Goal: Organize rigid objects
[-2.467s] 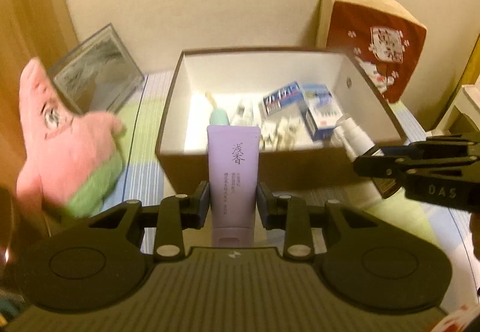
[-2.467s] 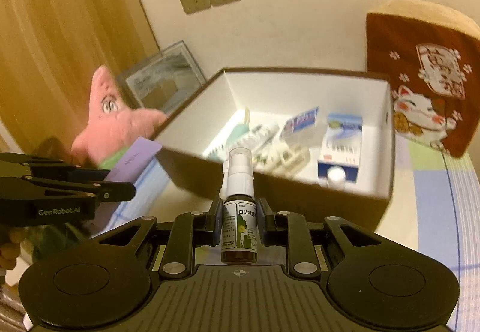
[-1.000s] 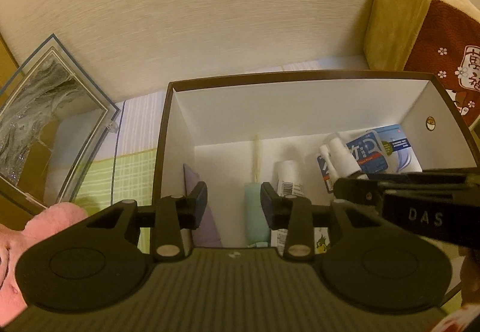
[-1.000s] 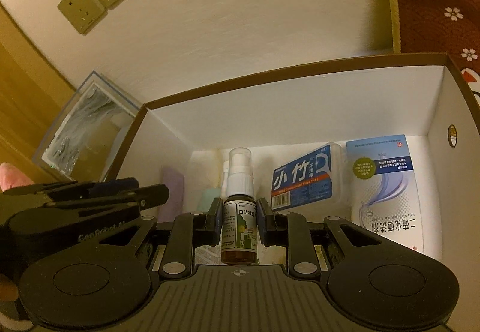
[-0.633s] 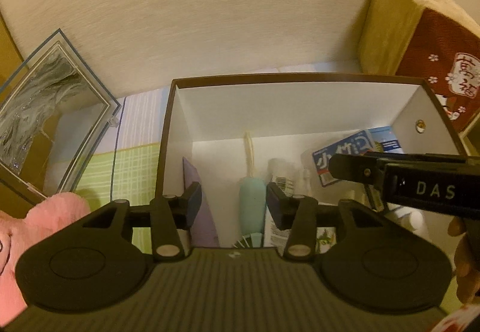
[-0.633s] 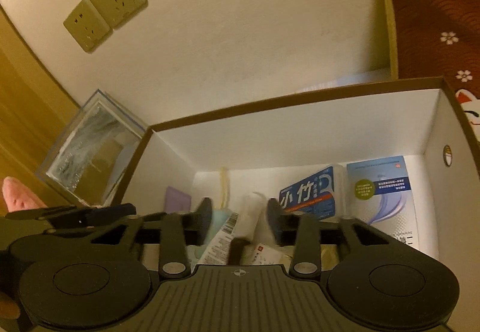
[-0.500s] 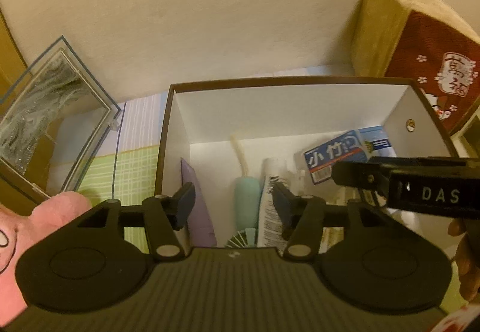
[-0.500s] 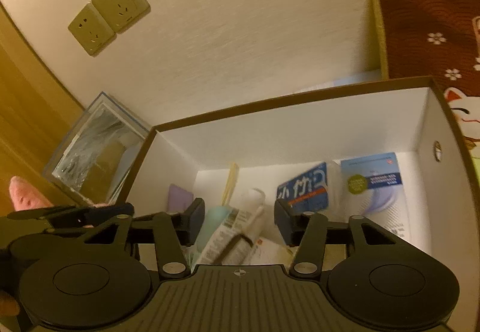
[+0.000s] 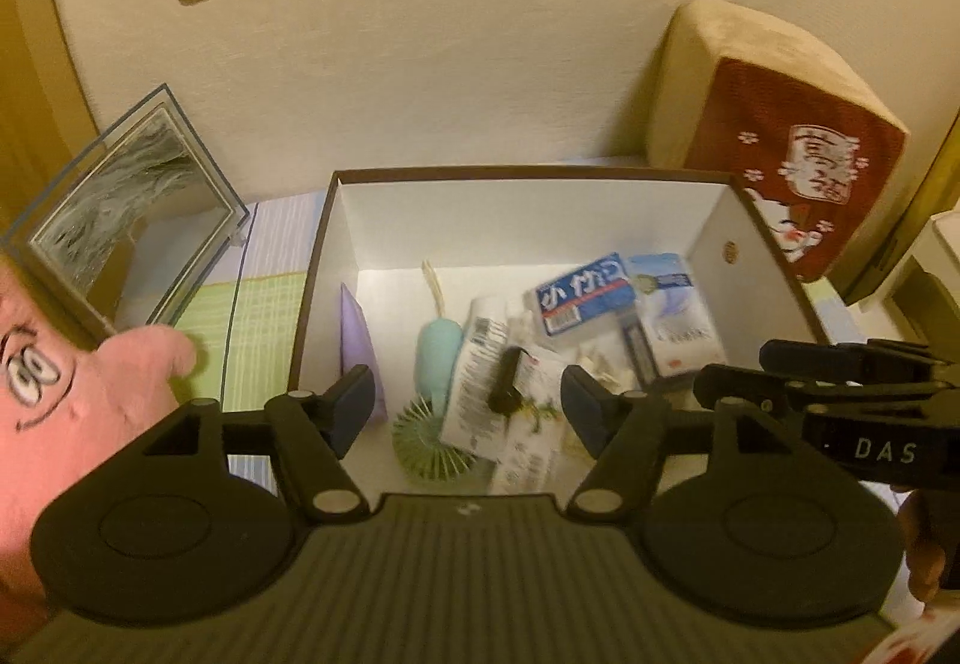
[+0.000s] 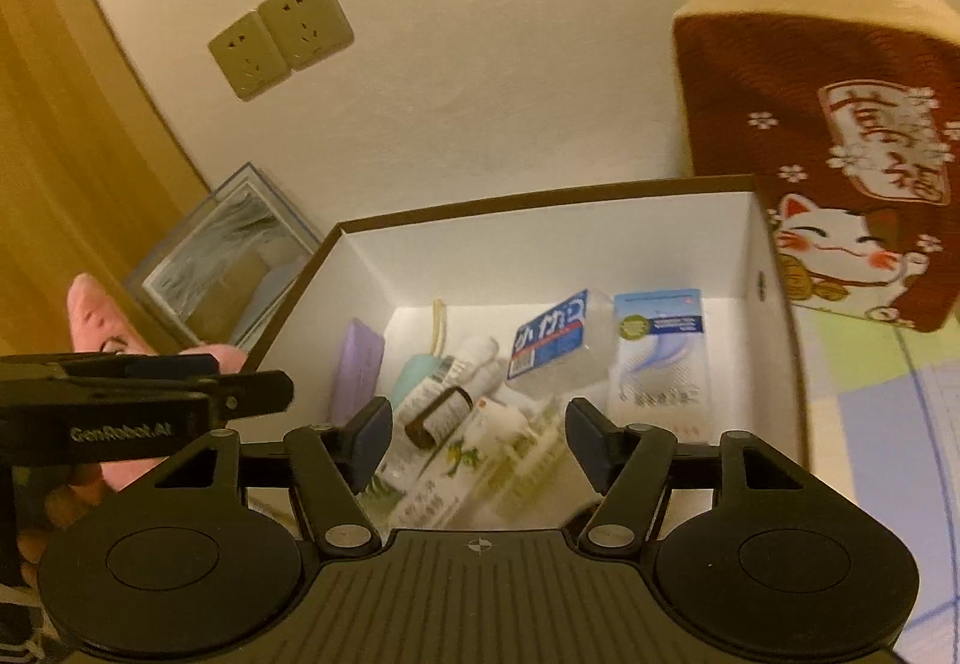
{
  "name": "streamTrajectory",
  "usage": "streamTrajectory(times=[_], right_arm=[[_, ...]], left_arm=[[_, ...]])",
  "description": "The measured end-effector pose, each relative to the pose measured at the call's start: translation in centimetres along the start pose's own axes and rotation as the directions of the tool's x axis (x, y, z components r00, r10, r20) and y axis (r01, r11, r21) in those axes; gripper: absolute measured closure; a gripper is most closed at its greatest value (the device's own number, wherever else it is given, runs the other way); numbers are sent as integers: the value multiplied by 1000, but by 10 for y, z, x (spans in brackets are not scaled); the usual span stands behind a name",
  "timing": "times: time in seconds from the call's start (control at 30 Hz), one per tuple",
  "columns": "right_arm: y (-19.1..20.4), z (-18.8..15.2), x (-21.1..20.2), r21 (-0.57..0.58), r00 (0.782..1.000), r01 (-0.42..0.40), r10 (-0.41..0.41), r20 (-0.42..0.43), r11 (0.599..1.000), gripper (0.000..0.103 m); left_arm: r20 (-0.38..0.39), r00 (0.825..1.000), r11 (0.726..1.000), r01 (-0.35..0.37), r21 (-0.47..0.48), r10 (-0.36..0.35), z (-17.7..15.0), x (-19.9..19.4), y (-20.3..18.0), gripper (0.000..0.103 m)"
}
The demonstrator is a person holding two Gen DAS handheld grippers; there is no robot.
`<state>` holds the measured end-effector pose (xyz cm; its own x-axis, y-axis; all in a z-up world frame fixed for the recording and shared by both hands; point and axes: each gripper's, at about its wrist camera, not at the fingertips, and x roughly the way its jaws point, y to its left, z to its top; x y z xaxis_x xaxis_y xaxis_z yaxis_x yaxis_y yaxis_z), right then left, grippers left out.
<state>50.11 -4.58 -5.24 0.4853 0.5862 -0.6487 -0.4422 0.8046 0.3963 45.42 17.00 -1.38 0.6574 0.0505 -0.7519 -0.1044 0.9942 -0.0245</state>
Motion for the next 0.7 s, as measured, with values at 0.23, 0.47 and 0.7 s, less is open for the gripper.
streamTrajectory(times=[0.23,0.47,0.7], right_arm=[[0,-26,-45,-16,1000,-18,18,12,1000,37],[1,-56,-88,-53,1000,-28,29,8,998,35],[3,-91,-123,-149,1000,7,-8,0,989,33]], left_arm=[[25,1000,1000,-18,-22,19,-29,-45,-20,35],[60,996,997,-65,-42,67,-73,-91,-45,30],[75,990,991,-115,-70,120,-124,-132,-66,25]])
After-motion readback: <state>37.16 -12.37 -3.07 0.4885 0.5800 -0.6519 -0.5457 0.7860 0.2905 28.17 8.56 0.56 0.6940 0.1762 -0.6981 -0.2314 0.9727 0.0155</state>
